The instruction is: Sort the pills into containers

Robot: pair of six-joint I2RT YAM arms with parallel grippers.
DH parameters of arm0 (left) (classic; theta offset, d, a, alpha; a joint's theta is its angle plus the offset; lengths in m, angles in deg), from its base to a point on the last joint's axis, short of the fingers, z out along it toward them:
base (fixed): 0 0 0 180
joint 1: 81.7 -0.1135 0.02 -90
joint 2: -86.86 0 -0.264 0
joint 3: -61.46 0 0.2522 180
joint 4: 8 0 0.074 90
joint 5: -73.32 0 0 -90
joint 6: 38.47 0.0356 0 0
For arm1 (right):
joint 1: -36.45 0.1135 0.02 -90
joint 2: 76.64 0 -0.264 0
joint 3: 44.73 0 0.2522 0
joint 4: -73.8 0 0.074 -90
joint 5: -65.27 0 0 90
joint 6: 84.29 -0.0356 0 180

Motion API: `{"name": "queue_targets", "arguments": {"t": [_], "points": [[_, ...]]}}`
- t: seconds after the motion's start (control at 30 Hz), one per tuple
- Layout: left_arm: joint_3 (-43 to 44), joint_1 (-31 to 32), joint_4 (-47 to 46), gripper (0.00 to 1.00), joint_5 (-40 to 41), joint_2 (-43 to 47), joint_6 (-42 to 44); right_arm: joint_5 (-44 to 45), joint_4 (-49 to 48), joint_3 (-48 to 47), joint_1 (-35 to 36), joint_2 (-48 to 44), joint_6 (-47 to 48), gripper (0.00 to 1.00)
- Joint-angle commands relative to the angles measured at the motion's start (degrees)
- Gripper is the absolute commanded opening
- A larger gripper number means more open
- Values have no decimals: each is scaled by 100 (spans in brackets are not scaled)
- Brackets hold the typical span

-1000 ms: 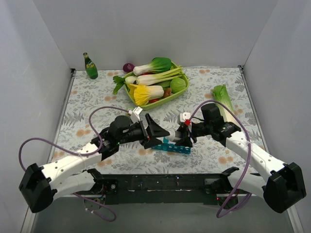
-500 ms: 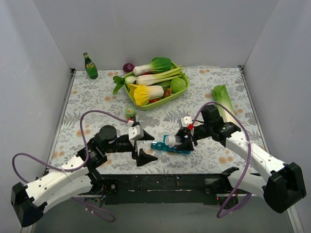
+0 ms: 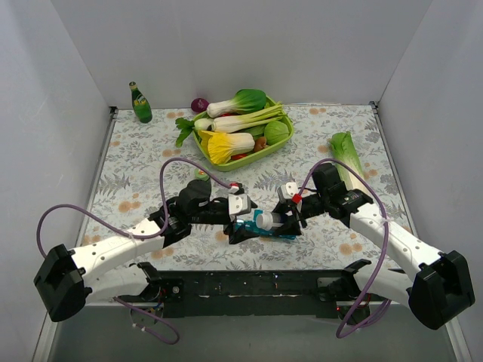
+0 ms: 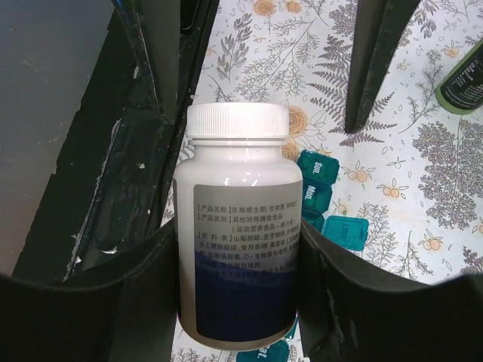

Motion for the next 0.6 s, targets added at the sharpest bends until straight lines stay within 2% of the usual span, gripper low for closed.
{"name": "queue_targets", "arguments": {"t": [0.0, 0.13, 0.23, 0.27, 0.37, 0.4, 0.5, 0.57], "points": [[361, 52, -262, 81, -57, -99, -111, -215, -37, -25, -18, -19, 44, 12], [388, 96, -376, 75, -109, -143, -287, -215, -55, -16, -18, -19, 9, 12], [414, 122, -386, 63, -179, -213, -375, -215, -73, -16, -18, -19, -18, 11], [432, 122, -351, 53, -232, -239, -393, -215, -73, -16, -18, -19, -26, 11], [493, 149, -228, 36, -285, -354, -506, -215, -73, -25, -18, -19, -44, 11], [528, 149, -210, 23, -276, -371, -551, -215, -73, -25, -18, -19, -44, 11], [572, 149, -174, 0, -85, -407, -1006, -206, -81, -16, -18, -19, -44, 11], [564, 131, -305, 0, 127, -363, -1603, -154, -99, -8, -18, -36, -53, 11]]}}
